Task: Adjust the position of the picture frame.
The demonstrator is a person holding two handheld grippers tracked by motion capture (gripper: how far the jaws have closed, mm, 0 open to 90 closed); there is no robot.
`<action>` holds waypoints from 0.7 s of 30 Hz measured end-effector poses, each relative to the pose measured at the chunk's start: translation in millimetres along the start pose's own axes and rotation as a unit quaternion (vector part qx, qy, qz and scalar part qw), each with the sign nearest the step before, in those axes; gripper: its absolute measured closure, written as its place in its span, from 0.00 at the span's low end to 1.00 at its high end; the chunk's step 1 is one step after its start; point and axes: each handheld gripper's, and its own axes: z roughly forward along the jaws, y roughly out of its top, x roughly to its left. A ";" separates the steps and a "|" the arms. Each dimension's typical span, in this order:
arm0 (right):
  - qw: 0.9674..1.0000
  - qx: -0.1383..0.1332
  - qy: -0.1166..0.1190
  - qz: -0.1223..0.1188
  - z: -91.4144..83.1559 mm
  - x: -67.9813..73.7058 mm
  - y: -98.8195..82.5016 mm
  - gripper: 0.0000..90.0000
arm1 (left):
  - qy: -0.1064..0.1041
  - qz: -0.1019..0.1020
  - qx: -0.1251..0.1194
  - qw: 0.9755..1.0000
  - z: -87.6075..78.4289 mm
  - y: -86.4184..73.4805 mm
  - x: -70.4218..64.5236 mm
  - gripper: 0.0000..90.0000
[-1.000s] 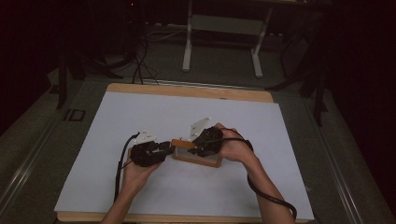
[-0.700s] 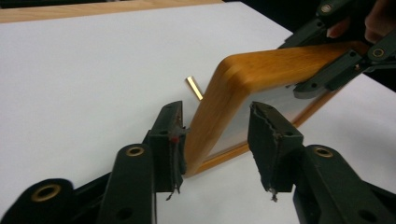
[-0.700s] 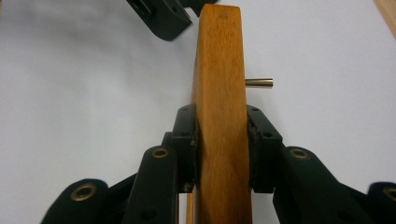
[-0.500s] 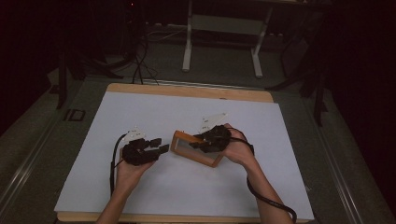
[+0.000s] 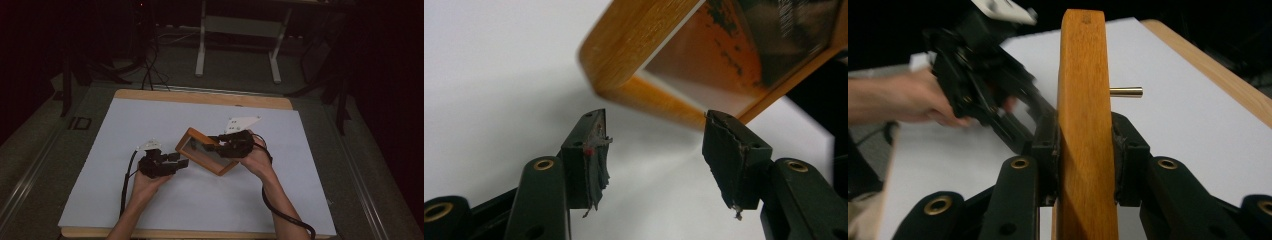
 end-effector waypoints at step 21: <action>0.993 -0.071 0.071 0.059 -2.7 -8.1 -16.7 0.77 | -0.064 0.029 -0.020 0.997 -7.5 8.0 -2.6 0.60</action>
